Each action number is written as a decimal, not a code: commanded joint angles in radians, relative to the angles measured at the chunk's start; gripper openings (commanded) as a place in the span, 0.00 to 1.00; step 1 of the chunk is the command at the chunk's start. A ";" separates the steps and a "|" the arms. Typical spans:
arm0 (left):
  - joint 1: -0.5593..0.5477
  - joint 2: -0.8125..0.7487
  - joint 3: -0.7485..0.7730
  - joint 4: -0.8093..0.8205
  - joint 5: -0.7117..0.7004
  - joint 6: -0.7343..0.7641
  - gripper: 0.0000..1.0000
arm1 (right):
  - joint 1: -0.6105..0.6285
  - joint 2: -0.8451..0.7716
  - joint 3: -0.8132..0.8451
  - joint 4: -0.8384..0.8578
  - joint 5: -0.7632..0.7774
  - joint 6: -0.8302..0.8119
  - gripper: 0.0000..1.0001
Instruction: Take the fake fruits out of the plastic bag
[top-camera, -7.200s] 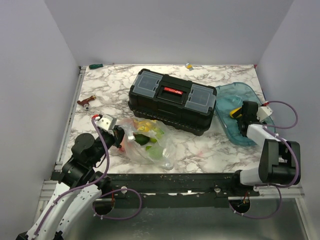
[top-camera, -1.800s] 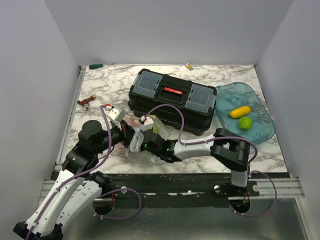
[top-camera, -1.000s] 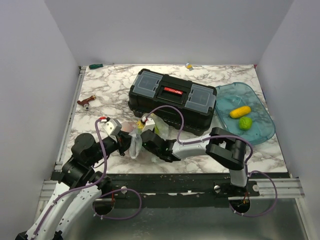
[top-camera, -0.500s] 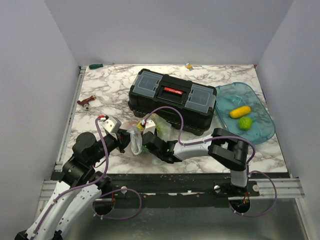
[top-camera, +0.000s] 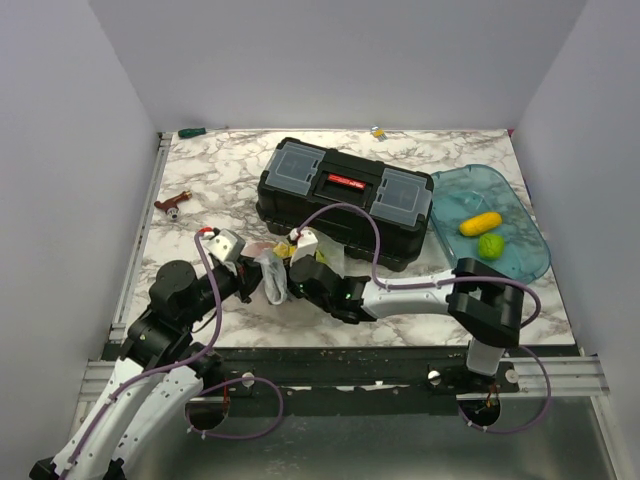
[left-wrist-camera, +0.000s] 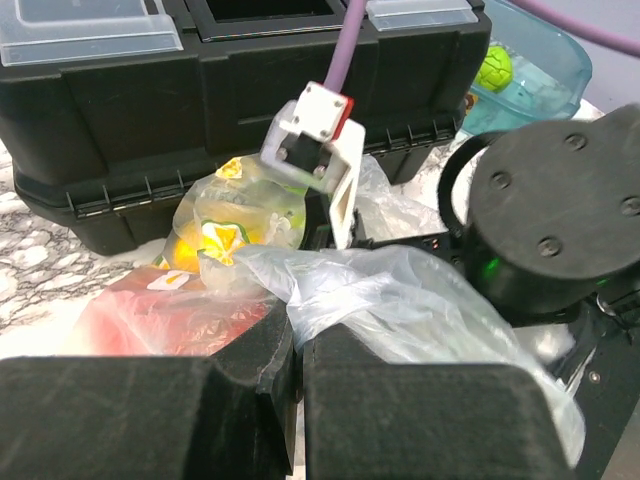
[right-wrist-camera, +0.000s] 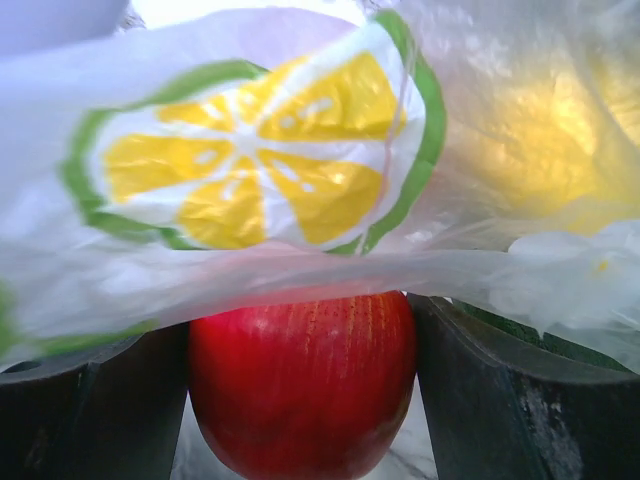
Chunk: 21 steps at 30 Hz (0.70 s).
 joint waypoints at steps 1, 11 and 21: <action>-0.003 0.005 0.010 0.014 -0.022 0.013 0.00 | 0.003 -0.077 -0.030 0.027 0.041 0.000 0.46; -0.002 0.002 0.009 0.011 -0.054 0.013 0.00 | 0.004 -0.310 -0.164 0.042 0.139 0.015 0.35; 0.007 0.010 0.015 0.006 -0.066 0.012 0.00 | 0.003 -0.543 -0.260 -0.019 0.267 -0.013 0.33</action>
